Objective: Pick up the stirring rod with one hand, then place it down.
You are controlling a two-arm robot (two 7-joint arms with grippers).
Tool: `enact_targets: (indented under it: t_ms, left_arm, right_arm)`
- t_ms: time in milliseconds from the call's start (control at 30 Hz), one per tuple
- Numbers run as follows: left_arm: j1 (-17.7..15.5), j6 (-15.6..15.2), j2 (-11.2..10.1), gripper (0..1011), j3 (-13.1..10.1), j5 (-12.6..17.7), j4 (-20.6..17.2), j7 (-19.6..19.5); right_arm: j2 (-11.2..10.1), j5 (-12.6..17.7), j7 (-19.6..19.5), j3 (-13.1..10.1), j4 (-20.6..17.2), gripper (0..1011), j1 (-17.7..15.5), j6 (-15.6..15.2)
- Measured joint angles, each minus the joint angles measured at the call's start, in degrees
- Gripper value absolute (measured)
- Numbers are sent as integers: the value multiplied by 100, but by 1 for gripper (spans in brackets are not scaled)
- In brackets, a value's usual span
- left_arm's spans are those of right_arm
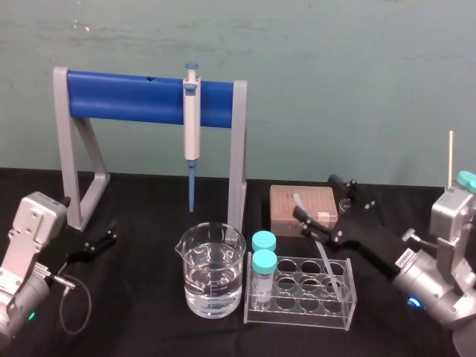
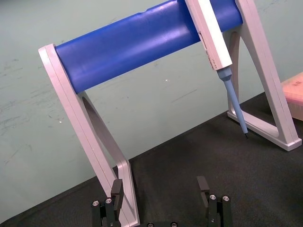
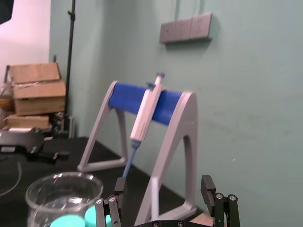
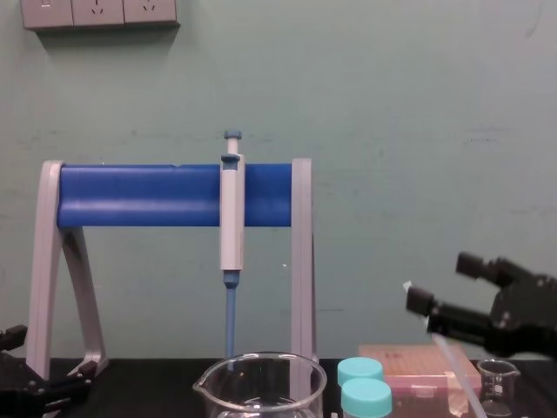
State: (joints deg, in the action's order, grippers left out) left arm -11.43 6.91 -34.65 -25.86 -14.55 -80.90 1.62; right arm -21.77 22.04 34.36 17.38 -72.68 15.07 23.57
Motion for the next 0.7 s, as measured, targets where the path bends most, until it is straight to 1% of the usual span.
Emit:
enact_targets:
  t_ms: [100, 133, 167, 233, 300, 333, 367, 400, 433, 467, 500, 533, 600, 633, 667, 700]
  left_arm:
    - [0, 0, 0, 1000, 0, 0, 0, 0]
    - [0, 0, 0, 1000, 0, 0, 0, 0]
    - [0, 0, 0, 1000, 0, 0, 0, 0]
    - [0, 0, 0, 1000, 0, 0, 0, 0]
    - [0, 0, 0, 1000, 0, 0, 0, 0]
    - [0, 0, 0, 1000, 0, 0, 0, 0]
    - [0, 0, 0, 1000, 0, 0, 0, 0]
    - [0, 0, 0, 1000, 0, 0, 0, 0]
    - [0, 0, 0, 1000, 0, 0, 0, 0]
    - [0, 0, 0, 1000, 0, 0, 0, 0]
    - [0, 0, 0, 1000, 0, 0, 0, 0]
    - [0, 0, 0, 1001, 0, 0, 0, 0]
    - [0, 0, 0, 1000, 0, 0, 0, 0]
    - [0, 0, 0, 1000, 0, 0, 0, 0]
    - [0, 0, 0, 1001, 0, 0, 0, 0]
    - [0, 0, 0, 1000, 0, 0, 0, 0]
  right_arm:
    - [-7, -36, -143, -107, -170, 1003, -81, 57]
    - [-1, -55, -240, -177, -259, 1003, -130, 68]
    - [-1, -55, -240, -177, -259, 1003, -130, 68]
    - [21, -128, -492, -336, -425, 1003, -249, 71]
    - [42, -192, -670, -426, -518, 1003, -321, 58]
    - [64, -255, -840, -519, -593, 1003, -387, 25]
    - [75, -281, -930, -562, -632, 1003, -419, -11]
    - [101, -318, -1090, -657, -714, 1003, -490, -106]
    - [101, -318, -1090, -657, -714, 1003, -490, -106]
    - [126, -335, -1247, -752, -775, 1003, -555, -254]
    - [141, -331, -1313, -797, -802, 1003, -586, -332]
    - [168, -313, -1443, -881, -857, 1003, -643, -520]
    - [188, -288, -1545, -956, -902, 1003, -699, -715]
    - [199, -262, -1607, -1001, -925, 1003, -731, -845]
    - [218, -221, -1683, -1067, -954, 1003, -783, -1044]
    - [227, -201, -1719, -1098, -964, 1003, -808, -1149]
